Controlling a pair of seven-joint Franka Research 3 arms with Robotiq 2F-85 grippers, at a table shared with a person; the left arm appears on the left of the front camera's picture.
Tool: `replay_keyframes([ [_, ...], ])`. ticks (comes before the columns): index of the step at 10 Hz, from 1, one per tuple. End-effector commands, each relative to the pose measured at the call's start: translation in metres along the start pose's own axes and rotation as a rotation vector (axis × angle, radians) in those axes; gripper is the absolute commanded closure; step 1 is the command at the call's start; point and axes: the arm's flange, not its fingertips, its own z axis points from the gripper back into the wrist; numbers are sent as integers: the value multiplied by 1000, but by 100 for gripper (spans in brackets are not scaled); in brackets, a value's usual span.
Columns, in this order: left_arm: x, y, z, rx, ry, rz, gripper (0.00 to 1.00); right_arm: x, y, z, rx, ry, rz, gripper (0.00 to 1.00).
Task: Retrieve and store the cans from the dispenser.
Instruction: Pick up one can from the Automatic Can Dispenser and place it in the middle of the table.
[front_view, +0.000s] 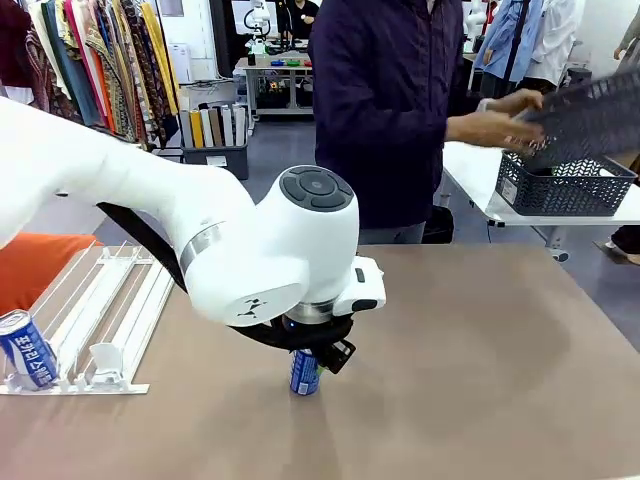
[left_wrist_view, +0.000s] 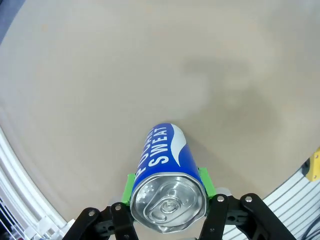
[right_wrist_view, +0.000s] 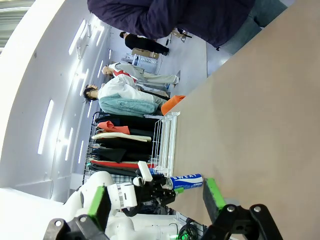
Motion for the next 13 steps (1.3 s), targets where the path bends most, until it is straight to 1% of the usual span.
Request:
replay_keyframes([
  [1, 6, 4, -1, -10, -5, 57, 90, 1, 3, 0, 15, -9, 1, 0],
  [2, 8, 8, -1, -13, 1, 75, 36, 1, 3, 0, 15, -9, 1, 0],
  [3, 8, 10, -1, -22, 4, 81, 0, 1, 3, 0, 15, -9, 1, 0],
  [5, 7, 17, 5, -32, -9, 96, 0, 1, 3, 0, 15, -9, 1, 0],
  [6, 5, 23, 14, -38, -25, 109, 0, 1, 3, 0, 15, -9, 1, 0],
  [9, -18, 60, 67, -99, -107, 164, 0, 1, 3, 0, 15, -9, 1, 0],
  [10, -30, 79, 90, -105, -145, 192, 0, 1, 3, 0, 15, -9, 1, 0],
  [11, -47, 109, 122, -228, -172, 199, 0, 1, 3, 0, 15, -9, 1, 0],
  [12, -66, 142, 149, -285, -224, 251, 0, 1, 3, 0, 15, -9, 1, 0],
  [13, -88, 175, 171, -370, -266, 307, 0, 1, 3, 0, 15, -9, 1, 0],
])
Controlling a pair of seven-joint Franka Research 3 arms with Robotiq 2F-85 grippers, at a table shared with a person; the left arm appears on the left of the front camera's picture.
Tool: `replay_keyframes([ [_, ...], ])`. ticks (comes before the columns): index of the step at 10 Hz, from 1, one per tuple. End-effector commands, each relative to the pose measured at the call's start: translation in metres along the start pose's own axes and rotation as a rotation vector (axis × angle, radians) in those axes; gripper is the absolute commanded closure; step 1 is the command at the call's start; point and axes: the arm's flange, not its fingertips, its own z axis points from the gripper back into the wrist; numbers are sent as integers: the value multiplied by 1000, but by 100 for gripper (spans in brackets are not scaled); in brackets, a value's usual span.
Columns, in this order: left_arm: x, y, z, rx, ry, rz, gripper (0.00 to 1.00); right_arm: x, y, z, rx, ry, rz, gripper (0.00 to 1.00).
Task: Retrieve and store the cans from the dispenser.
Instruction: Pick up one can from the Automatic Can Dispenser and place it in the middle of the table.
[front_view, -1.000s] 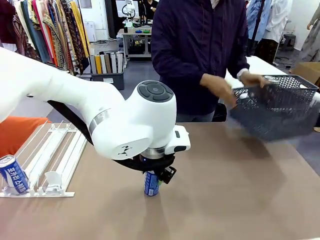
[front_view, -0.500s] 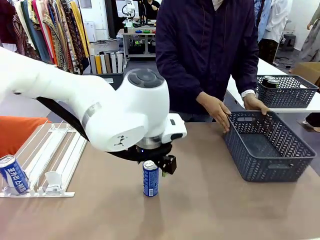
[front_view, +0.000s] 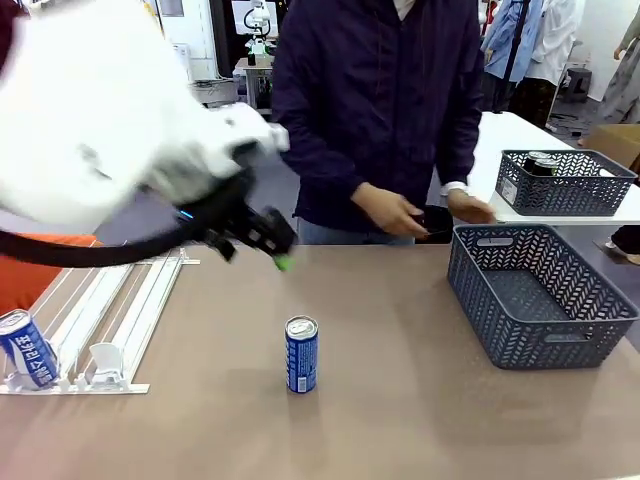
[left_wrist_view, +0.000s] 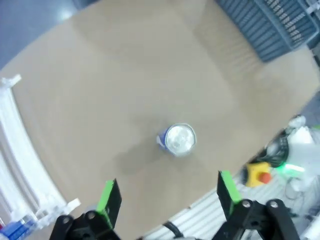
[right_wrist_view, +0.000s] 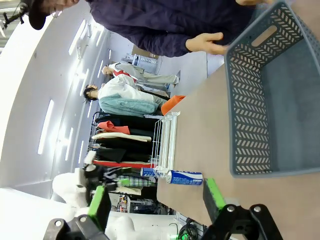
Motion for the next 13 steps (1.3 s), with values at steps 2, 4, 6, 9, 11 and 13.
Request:
replay_keyframes([
  [2, -35, 122, 91, -236, -79, 204, 0, 1, 3, -1, 14, -9, 2, 0],
  [4, -71, 219, 130, -376, -123, 389, 0, 1, 3, -1, 14, -9, 2, 0],
  [6, -137, 305, 149, -502, -206, 586, 0, 1, 3, -1, 14, -9, 2, 0],
  [9, -215, 366, 137, -678, -307, 704, 0, 1, 3, -1, 14, -9, 2, 0],
  [11, -240, 383, 120, -752, -303, 736, 0, 1, 3, -1, 14, -9, 2, 0],
  [13, -235, 376, 142, -665, -312, 748, 0, 1, 3, -1, 14, -9, 2, 0],
])
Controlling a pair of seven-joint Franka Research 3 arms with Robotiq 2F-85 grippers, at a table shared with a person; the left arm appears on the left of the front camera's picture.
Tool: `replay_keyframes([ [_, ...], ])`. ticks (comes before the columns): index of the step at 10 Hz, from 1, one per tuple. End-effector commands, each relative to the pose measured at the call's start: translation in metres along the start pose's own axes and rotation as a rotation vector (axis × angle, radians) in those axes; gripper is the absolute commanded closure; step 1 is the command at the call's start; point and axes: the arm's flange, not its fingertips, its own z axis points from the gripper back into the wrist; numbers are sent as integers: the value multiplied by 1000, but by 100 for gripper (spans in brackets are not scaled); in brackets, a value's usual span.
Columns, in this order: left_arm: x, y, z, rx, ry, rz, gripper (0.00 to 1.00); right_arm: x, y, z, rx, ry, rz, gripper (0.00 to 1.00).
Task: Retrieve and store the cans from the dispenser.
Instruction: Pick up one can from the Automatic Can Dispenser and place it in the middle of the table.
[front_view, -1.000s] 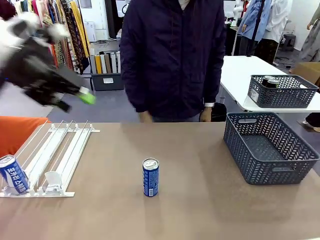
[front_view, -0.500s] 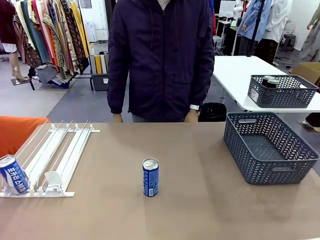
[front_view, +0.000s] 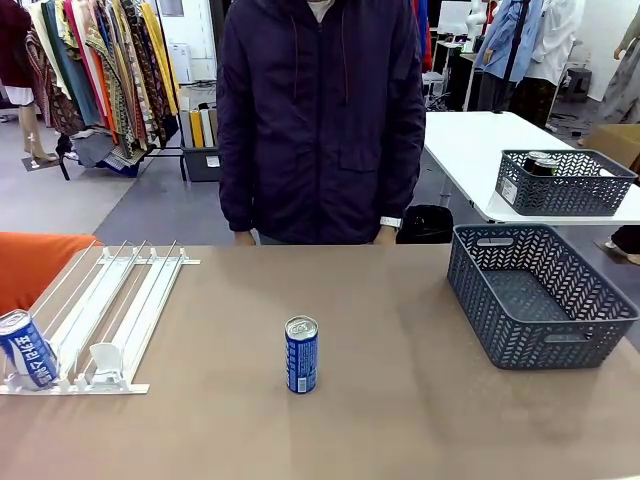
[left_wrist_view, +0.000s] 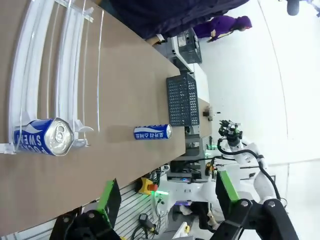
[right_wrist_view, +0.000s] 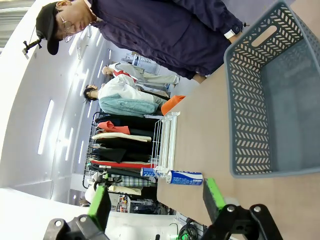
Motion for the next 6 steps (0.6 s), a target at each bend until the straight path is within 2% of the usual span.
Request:
replay_keyframes([
  [1, 1, -15, 3, 17, -11, -25, 0, 1, 3, -1, 14, -9, 2, 0],
  [6, 1, -15, 3, 17, -11, -25, 0, 1, 3, -1, 14, -9, 2, 0],
])
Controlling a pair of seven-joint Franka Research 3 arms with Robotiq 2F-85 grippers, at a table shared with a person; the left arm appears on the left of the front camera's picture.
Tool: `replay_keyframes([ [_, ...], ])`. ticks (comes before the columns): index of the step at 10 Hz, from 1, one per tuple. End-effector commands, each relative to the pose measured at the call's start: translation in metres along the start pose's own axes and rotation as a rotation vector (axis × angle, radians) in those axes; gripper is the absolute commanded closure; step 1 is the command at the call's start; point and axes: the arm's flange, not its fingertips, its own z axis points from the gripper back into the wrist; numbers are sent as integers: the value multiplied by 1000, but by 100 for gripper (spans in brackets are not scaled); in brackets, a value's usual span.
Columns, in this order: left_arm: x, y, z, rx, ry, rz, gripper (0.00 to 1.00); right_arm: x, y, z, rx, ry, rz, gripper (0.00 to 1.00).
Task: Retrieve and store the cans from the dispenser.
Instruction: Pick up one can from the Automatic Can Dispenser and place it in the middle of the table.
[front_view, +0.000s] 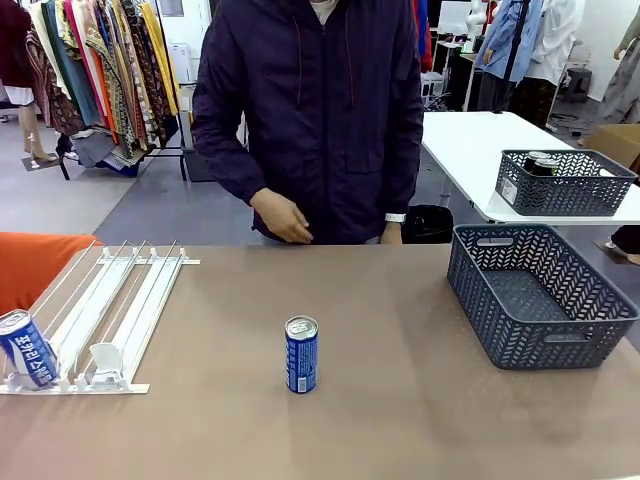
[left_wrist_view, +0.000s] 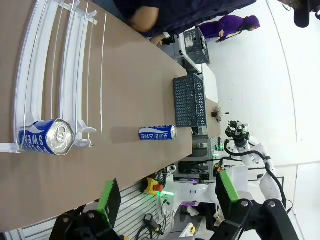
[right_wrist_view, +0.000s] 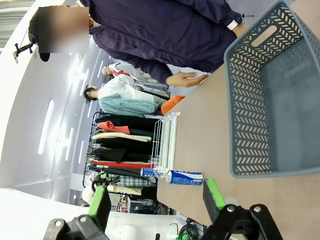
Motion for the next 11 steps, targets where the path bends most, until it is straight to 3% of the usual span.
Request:
replay_keyframes([
  [1, 1, 0, 0, -22, -5, -10, 0, 1, 3, -1, 14, -9, 2, 0],
  [5, 0, 0, 0, -1, 0, 2, 0, 1, 3, -1, 14, -9, 2, 0],
  [6, -4, -14, -8, 290, 47, -23, 0, 1, 3, -1, 14, -9, 2, 0],
  [9, -9, -35, -55, 913, 203, -50, 0, 1, 3, -1, 14, -9, 2, 0],
  [10, -10, -38, -75, 1076, 255, -80, 0, 1, 3, -1, 14, -9, 2, 0],
  [11, -7, -43, -93, 1093, 215, -107, 0, 1, 3, -1, 14, -9, 2, 0],
])
